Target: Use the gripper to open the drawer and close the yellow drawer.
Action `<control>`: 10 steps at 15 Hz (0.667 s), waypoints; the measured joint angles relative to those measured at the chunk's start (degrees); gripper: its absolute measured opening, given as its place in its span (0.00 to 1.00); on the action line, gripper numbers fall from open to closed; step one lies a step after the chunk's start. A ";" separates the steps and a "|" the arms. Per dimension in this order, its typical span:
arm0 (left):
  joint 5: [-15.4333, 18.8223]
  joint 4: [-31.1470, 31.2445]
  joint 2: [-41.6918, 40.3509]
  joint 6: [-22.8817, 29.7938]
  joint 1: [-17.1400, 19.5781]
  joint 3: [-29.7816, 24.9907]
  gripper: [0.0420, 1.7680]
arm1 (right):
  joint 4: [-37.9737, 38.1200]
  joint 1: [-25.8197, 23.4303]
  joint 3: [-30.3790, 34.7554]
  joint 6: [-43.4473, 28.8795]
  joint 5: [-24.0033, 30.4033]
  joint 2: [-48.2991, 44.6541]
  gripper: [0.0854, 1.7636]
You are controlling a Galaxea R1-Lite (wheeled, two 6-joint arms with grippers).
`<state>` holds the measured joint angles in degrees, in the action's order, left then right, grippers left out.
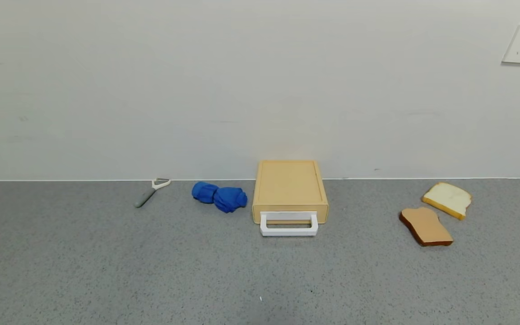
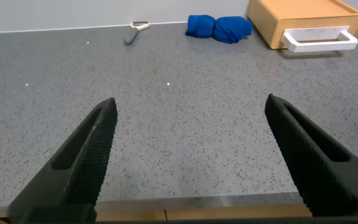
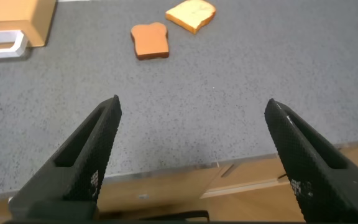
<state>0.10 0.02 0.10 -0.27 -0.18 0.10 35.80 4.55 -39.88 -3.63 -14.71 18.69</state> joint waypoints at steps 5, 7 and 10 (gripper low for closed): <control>0.00 -0.02 0.00 0.00 0.00 0.00 0.97 | 1.01 -5.23 2.97 1.32 10.70 -8.00 0.96; 0.00 -0.02 0.00 -0.02 0.00 0.00 0.97 | -2.04 -5.21 6.45 3.06 12.81 -11.53 0.96; 0.00 0.00 0.00 -0.02 0.00 0.00 0.97 | -12.82 -5.10 14.65 5.12 13.09 -15.91 0.96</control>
<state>0.10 0.02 0.10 -0.29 -0.18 0.10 22.98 -0.55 -25.22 1.49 -1.62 2.78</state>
